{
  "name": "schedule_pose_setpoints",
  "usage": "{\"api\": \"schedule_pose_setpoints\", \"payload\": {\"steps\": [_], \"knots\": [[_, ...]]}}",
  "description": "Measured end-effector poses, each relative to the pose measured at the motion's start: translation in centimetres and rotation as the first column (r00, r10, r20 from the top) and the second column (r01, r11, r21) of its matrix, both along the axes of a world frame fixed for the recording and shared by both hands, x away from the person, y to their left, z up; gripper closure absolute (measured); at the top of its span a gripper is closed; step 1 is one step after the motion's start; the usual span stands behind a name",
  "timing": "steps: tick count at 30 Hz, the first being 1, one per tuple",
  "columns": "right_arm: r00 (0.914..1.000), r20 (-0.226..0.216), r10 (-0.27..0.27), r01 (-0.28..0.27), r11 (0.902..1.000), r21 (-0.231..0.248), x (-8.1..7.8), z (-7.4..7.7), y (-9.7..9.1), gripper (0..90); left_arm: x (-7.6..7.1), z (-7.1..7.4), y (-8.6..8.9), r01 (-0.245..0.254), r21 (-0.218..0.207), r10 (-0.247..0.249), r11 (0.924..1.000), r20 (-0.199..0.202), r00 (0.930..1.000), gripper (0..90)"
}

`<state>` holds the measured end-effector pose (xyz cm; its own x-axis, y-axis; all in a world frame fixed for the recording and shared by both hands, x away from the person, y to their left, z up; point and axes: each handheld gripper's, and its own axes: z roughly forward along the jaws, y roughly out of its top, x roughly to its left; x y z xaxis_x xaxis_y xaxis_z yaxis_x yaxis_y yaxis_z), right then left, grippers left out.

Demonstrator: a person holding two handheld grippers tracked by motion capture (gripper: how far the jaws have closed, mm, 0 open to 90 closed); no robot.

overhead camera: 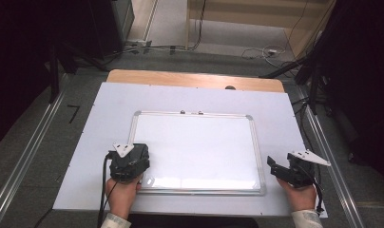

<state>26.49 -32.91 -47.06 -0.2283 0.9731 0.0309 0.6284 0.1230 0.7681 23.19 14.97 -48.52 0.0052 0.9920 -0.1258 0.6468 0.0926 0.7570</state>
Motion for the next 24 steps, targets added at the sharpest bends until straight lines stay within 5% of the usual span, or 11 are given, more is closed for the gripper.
{"api": "schedule_pose_setpoints", "payload": {"steps": [13,24], "knots": [[1.0000,0.004,-0.001,0.001,1.0000,0.000,0.0,0.0,-0.1,19.8,0.0,-1.3,-0.6,-0.038,0.063,0.038,0.9973,-0.008,0.9992,39.3],[1.0000,0.005,-0.002,0.002,1.0000,0.000,0.0,0.0,-0.1,19.7,-0.2,-0.6,-0.5,-0.004,0.050,0.003,0.9988,0.014,0.9999,29.9]]}}
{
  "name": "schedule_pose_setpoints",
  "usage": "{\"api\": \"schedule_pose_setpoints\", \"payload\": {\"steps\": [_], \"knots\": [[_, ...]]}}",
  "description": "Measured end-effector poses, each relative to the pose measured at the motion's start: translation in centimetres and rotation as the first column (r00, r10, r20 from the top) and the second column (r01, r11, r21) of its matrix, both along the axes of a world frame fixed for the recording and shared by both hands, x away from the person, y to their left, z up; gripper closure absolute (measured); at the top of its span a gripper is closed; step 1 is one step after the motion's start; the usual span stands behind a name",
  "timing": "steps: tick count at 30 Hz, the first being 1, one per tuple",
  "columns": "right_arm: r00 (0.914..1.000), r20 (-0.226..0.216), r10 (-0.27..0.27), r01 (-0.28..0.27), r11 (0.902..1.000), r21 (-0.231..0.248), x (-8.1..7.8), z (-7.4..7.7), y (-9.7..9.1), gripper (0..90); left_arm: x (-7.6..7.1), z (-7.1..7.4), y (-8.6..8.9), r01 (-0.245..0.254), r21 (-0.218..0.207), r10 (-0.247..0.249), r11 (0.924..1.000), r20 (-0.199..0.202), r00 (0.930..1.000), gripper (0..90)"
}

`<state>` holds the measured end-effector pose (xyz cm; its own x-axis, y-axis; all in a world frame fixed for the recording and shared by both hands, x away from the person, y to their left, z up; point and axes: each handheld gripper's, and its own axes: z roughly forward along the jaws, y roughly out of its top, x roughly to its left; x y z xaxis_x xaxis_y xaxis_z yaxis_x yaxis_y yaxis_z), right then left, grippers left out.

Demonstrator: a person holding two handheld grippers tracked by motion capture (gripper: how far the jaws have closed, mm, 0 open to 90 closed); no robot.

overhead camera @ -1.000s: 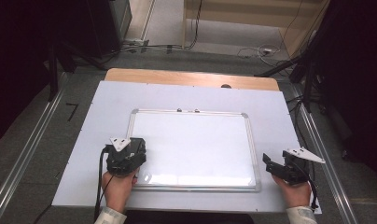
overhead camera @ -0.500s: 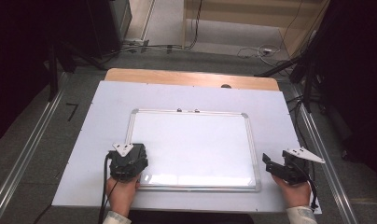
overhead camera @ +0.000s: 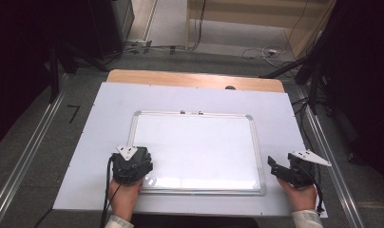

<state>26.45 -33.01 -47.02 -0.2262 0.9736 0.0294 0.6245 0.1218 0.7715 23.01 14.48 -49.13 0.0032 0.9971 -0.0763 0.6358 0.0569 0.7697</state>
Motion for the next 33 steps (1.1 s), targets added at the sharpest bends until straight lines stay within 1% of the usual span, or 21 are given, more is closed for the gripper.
{"api": "schedule_pose_setpoints", "payload": {"steps": [4,8,12,13,15,16,17,18,20,25,29,33], "knots": [[1.0000,-0.001,-0.001,0.001,1.0000,0.000,0.0,0.0,0.0,19.8,-0.3,0.5,0.2,0.005,-0.001,-0.005,1.0000,0.010,0.9999,28.9],[1.0000,-0.001,-0.001,0.001,1.0000,-0.001,0.0,0.0,0.0,19.8,-0.6,1.2,0.6,0.028,-0.014,-0.028,0.9995,0.033,0.9991,27.4],[1.0000,0.001,-0.002,0.002,1.0000,-0.002,0.0,0.0,-0.1,19.8,-0.9,2.0,1.2,0.054,-0.040,-0.052,0.9977,0.052,0.9973,26.2],[1.0000,0.001,-0.003,0.003,1.0000,-0.002,0.0,0.0,-0.1,19.7,-0.9,2.2,1.5,0.068,-0.051,-0.065,0.9964,0.057,0.9963,26.1],[1.0000,0.001,-0.004,0.004,1.0000,-0.003,0.0,0.0,-0.1,19.7,-0.8,2.5,1.9,0.112,-0.091,-0.106,0.9895,0.073,0.9917,24.2],[1.0000,0.001,-0.004,0.004,1.0000,-0.004,0.0,0.0,-0.1,19.7,-0.7,2.7,2.2,0.131,-0.097,-0.124,0.9867,0.073,0.9896,22.9],[1.0000,0.001,-0.004,0.004,1.0000,-0.004,0.0,0.0,-0.1,19.8,-0.6,2.8,2.4,0.139,-0.094,-0.132,0.9858,0.075,0.9883,21.3],[1.0000,0.001,-0.004,0.004,1.0000,-0.005,0.0,0.0,0.0,19.7,-0.5,2.9,2.7,0.145,-0.093,-0.139,0.9850,0.077,0.9873,21.0],[1.0000,-0.002,-0.005,0.005,1.0000,-0.005,0.0,-0.1,0.0,19.7,-0.4,3.1,3.3,0.151,-0.106,-0.142,0.9828,0.088,0.9859,20.9],[0.9999,-0.004,-0.010,0.010,0.9999,-0.004,0.0,-0.1,0.0,19.7,0.0,3.5,4.3,0.162,-0.087,-0.153,0.9829,0.100,0.9831,20.0],[0.9999,-0.006,-0.013,0.013,0.9999,-0.006,0.0,-0.1,0.0,19.7,0.3,3.6,4.7,0.170,-0.065,-0.163,0.9833,0.099,0.9817,19.9],[0.9998,-0.006,-0.016,0.016,0.9998,-0.010,0.0,-0.2,0.0,19.7,0.5,3.4,4.9,0.183,-0.051,-0.178,0.9818,0.095,0.9795,19.9]]}}
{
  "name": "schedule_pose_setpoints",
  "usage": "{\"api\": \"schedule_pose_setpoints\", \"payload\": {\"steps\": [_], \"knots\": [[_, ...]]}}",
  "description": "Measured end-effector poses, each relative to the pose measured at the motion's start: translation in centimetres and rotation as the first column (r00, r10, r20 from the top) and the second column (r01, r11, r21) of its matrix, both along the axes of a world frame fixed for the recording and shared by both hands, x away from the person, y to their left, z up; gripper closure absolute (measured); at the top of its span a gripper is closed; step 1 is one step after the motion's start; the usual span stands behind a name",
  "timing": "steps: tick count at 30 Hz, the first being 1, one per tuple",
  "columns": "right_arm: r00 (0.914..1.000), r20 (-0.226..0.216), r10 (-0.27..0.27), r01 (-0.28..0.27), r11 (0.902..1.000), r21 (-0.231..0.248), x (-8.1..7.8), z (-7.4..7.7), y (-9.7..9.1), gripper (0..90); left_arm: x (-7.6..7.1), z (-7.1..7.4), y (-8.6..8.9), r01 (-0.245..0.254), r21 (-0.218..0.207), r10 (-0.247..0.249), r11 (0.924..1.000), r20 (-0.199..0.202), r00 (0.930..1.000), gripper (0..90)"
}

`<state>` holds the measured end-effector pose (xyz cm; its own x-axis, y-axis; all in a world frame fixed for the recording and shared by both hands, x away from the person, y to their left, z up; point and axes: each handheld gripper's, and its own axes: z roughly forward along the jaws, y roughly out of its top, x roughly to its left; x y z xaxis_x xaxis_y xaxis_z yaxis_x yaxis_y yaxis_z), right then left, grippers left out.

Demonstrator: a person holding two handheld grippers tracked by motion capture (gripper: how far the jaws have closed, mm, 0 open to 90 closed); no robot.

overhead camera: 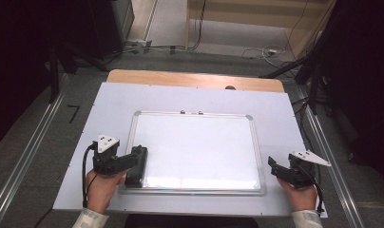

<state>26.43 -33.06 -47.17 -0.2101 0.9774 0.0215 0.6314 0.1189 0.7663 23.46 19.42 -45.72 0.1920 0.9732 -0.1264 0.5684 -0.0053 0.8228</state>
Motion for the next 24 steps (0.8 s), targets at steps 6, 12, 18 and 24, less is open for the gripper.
{"api": "schedule_pose_setpoints", "payload": {"steps": [6,12,18,24], "knots": [[1.0000,-0.001,-0.001,0.001,1.0000,-0.007,-0.03,-0.06,-0.02,19.7,0.06,-0.26,0.14,0.012,0.003,-0.012,0.9999,0.000,0.9999,19.7],[1.0000,0.000,-0.007,0.007,1.0000,0.000,-0.16,0.01,-0.06,19.7,-0.03,-0.34,0.15,0.018,0.002,-0.018,0.9998,0.000,0.9998,18.7],[0.9999,-0.003,-0.010,0.010,0.9999,-0.001,-0.18,0.01,-0.09,19.7,-0.10,-0.64,0.54,0.008,0.010,-0.008,0.9999,-0.007,0.9999,18.7],[0.9999,-0.002,-0.010,0.010,0.9999,-0.003,-0.23,0.01,-0.13,19.7,-0.19,-1.00,0.93,0.000,0.022,0.000,0.9998,-0.007,1.0000,18.7]]}}
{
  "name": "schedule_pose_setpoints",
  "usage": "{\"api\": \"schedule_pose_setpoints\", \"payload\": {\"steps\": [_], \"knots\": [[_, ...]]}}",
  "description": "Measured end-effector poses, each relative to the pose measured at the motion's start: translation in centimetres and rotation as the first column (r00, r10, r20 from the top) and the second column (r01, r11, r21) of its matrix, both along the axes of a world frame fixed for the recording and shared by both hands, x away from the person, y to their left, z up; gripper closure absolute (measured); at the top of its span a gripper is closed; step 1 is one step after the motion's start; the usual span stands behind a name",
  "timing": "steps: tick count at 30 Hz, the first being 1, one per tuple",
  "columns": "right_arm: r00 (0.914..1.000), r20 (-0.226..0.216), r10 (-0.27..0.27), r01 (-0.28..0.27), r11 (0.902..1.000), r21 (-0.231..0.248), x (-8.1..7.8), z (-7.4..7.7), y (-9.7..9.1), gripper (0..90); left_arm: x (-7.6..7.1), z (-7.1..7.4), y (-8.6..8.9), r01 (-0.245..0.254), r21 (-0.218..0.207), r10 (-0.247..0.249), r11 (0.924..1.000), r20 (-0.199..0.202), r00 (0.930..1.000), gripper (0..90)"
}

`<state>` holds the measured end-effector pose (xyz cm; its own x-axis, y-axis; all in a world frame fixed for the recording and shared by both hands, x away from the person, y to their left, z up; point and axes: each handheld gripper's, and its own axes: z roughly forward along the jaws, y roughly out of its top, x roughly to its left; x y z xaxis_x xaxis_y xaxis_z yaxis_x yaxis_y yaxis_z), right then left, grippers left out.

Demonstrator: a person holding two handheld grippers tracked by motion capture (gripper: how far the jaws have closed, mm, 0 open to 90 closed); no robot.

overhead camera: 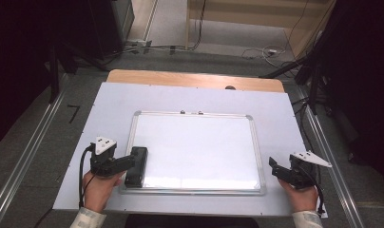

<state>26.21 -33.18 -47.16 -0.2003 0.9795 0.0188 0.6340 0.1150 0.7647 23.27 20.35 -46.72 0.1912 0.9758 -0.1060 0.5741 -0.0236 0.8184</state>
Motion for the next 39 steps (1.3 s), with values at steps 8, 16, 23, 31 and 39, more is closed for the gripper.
{"api": "schedule_pose_setpoints", "payload": {"steps": [8,16,23,31,39], "knots": [[1.0000,0.002,0.000,0.000,1.0000,0.004,-0.1,0.0,-0.1,19.7,-0.1,-0.3,0.4,-0.006,-0.003,0.006,1.0000,0.000,1.0000,18.7],[1.0000,0.003,0.001,-0.001,1.0000,0.004,-0.2,0.0,-0.3,19.7,-0.3,-0.4,2.2,-0.048,-0.014,0.048,0.9988,0.003,0.9988,18.8],[1.0000,0.004,0.001,-0.001,1.0000,0.004,-0.2,0.0,-0.2,19.7,-0.5,-0.7,3.2,-0.060,-0.002,0.060,0.9982,-0.004,0.9982,18.8],[1.0000,0.002,-0.002,0.002,1.0000,0.006,-0.2,0.0,-0.3,19.7,-0.7,-1.0,4.6,-0.090,0.018,0.090,0.9958,-0.011,0.9959,18.8],[1.0000,0.002,-0.001,0.001,1.0000,0.005,-0.2,0.0,-0.2,19.7,-0.8,-1.4,5.6,-0.105,0.026,0.105,0.9942,-0.017,0.9943,18.9]]}}
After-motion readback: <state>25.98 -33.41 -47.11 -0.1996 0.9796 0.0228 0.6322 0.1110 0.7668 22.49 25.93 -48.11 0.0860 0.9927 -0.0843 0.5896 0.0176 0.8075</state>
